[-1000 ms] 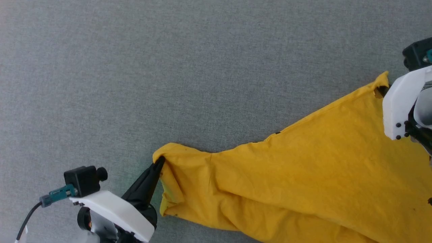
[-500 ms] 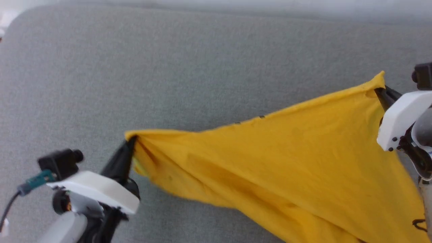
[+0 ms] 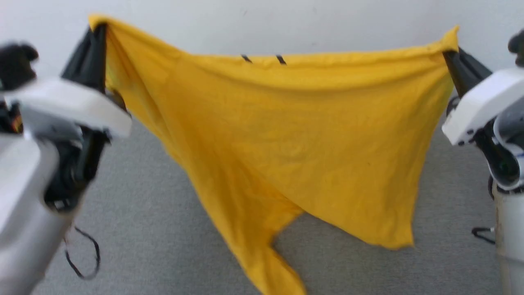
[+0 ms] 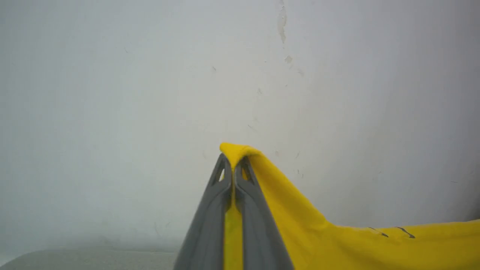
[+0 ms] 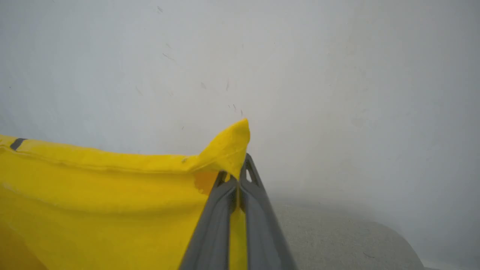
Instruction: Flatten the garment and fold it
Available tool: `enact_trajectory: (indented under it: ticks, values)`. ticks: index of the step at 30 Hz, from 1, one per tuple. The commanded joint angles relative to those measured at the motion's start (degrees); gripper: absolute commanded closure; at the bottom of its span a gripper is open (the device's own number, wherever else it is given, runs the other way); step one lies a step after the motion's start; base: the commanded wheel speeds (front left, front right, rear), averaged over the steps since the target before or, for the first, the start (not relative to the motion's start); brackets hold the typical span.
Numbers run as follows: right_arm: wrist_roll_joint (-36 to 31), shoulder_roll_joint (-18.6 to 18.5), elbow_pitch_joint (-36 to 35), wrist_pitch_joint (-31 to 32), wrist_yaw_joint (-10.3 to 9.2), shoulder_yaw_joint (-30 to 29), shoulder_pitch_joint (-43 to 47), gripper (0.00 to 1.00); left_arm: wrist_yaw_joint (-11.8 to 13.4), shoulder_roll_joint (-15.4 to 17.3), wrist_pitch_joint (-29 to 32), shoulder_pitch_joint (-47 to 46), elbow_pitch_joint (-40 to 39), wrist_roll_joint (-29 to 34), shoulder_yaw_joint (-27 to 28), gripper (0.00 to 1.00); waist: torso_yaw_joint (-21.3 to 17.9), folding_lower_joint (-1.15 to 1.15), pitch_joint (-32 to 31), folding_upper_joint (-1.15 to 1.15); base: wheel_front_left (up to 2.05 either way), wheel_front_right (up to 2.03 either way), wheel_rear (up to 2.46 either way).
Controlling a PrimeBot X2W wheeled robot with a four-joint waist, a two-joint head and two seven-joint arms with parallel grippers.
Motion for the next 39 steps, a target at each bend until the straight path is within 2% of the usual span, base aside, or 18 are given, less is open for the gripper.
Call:
enact_trajectory:
  ticks: [1, 9, 16, 21, 26, 33, 39]
  values:
    - [0.1, -0.2, 0.4, 0.6, -0.04, 0.7, -2.0, 1.00, -0.9, 0.3, 1.4, -3.4, 1.7, 0.7, -0.5, 1.00, -4.2, 0.02, -4.8, 0.00, 0.00, 0.00, 0.00]
    - [-0.8, 0.7, 8.2, 2.6, -0.04, 2.8, -13.0, 1.00, -3.2, -1.0, 8.7, -21.2, 15.1, 5.1, -3.9, 1.00, -6.3, 0.02, -4.2, 0.00, 0.00, 0.00, 0.00]
    - [-4.8, 3.6, 17.1, 3.9, -0.04, 3.2, -23.7, 1.00, -4.7, -1.7, 11.3, -32.7, 26.0, 8.4, -5.5, 1.00, -7.8, 0.02, 3.1, 0.00, 0.00, 0.00, 0.00]
    - [-10.7, 5.1, 23.2, 0.4, -0.04, 1.6, -34.2, 1.00, -4.8, -0.7, 6.1, -42.4, 30.9, 12.0, -3.4, 1.00, -8.5, 0.02, 11.9, 0.00, 0.00, 0.00, 0.00]
    - [-17.1, 6.3, 28.8, -6.4, -0.04, -2.1, -44.6, 1.00, -9.8, -1.4, -1.4, -50.8, 34.2, 12.6, -1.4, 1.00, -8.1, 0.02, 19.4, 0.00, 0.00, 0.00, 0.00]
    - [-24.7, 6.8, 34.2, -13.5, -0.04, -6.4, -54.6, 1.00, -13.7, -2.3, -6.9, -58.6, 38.6, 13.2, -0.4, 1.00, -6.6, 0.02, 28.0, 0.00, 0.00, 0.00, 0.00]
    - [-30.7, 6.4, 36.0, -18.3, -0.04, -8.5, -59.0, 1.00, -16.6, -2.8, -10.6, -61.8, 40.8, 13.4, 0.1, 1.00, -5.7, 0.02, 34.8, 0.00, 0.00, 0.00, 0.00]
